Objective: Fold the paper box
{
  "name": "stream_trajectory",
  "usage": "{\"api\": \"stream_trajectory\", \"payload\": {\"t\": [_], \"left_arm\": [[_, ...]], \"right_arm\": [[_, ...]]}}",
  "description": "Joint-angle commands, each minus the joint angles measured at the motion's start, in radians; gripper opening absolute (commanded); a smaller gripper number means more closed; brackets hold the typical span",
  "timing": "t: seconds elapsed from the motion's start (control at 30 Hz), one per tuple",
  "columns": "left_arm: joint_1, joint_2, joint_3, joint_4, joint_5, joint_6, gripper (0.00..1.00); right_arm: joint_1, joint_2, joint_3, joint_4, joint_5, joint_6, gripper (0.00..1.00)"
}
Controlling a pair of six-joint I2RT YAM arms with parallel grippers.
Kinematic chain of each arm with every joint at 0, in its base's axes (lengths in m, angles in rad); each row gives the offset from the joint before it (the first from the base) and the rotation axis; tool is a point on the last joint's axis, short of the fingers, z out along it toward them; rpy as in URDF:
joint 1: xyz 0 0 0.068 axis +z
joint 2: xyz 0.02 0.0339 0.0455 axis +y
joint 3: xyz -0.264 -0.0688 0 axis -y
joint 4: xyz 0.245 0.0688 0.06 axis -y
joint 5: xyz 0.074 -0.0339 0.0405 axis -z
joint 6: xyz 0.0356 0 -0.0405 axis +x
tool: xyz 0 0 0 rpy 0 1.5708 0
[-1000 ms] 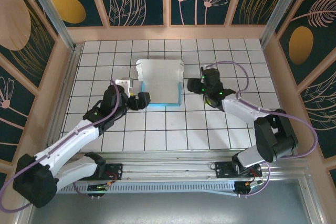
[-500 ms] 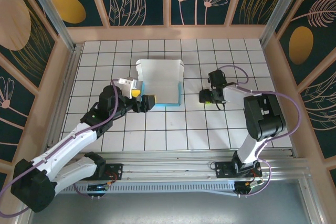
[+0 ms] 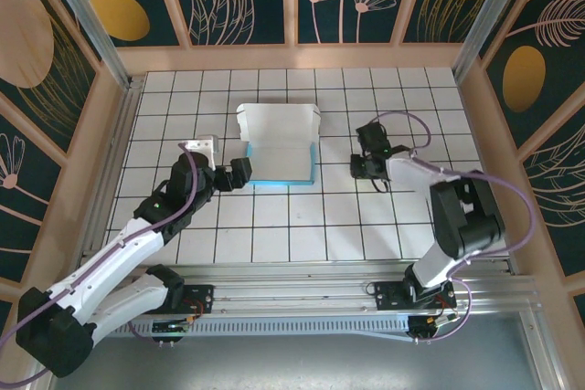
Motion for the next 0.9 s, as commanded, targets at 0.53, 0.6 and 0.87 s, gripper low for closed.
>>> {"api": "stream_trajectory", "payload": {"t": [0.53,0.6,0.87], "left_arm": [[0.011,-0.052,0.09,-0.143,-0.021,-0.044,0.99],[0.011,-0.075,0.066,-0.118,0.005,-0.022,0.99],[0.011,-0.053,0.039,-0.094,0.022,-0.018,0.99]], "right_arm": [[0.362,0.513,0.681,-0.125,-0.036,-0.548,0.3],[0.362,0.556,0.717,-0.159,-0.036,-0.591,0.31],[0.375,0.539,0.7,-0.122,-0.034,-0.618,0.55]]}}
